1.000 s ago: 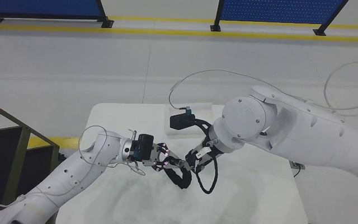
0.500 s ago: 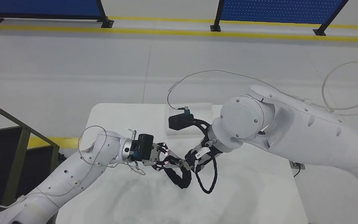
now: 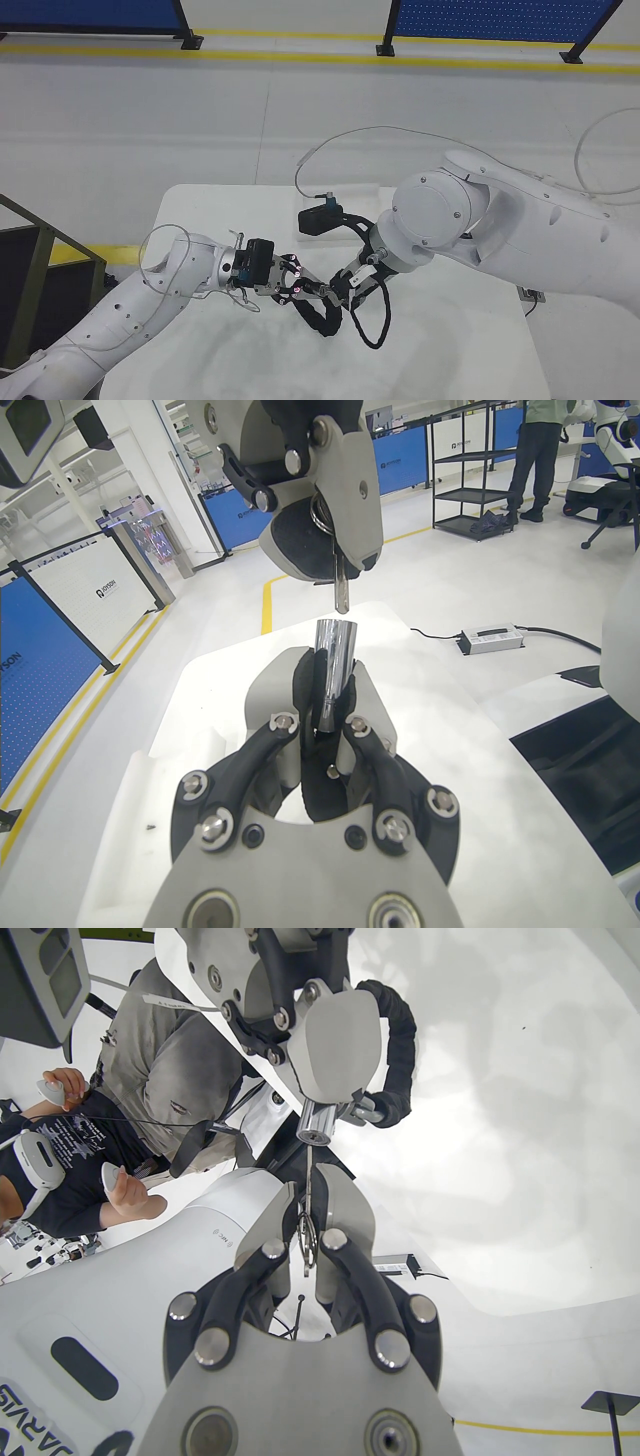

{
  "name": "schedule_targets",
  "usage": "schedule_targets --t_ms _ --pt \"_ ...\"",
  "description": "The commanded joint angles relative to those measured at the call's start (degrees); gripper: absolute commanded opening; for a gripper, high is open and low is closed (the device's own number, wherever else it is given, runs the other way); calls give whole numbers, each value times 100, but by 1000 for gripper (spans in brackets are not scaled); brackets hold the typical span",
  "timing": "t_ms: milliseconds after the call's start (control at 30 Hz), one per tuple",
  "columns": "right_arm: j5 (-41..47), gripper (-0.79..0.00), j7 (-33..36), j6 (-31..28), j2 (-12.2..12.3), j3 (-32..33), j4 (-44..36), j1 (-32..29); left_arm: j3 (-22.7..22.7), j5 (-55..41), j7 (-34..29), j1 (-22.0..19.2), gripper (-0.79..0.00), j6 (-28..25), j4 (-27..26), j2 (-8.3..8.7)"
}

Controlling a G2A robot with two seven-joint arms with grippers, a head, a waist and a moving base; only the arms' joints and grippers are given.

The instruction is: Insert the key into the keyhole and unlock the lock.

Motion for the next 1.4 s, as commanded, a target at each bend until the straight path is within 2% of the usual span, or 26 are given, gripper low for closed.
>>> schedule_targets --t_ms 0,367,433,867,933,1100,1367 --pt "1 -785 -2 2 0 0 0 0 1 -1 0 0 -785 0 0 0" --pt "1 -785 -2 2 0 0 0 0 1 -1 0 0 -785 0 0 0" --pt "1 -785 -2 2 0 0 0 0 -83 186 -191 -190 -785 -23 -42 -3" --pt "1 -785 -2 2 0 0 0 0 -126 62 -144 -157 -785 -3 -1 -11" --pt "-175 -785 14 -20 0 0 -84 -56 -175 -14 -305 -80 -785 82 -48 -9" --pt "-577 -785 315 -318 39 0 -39 171 -419 -55 -571 -50 -785 -42 -183 47" --pt "-507 -785 531 -534 106 0 86 403 -489 155 -678 2 -785 -348 -362 42"
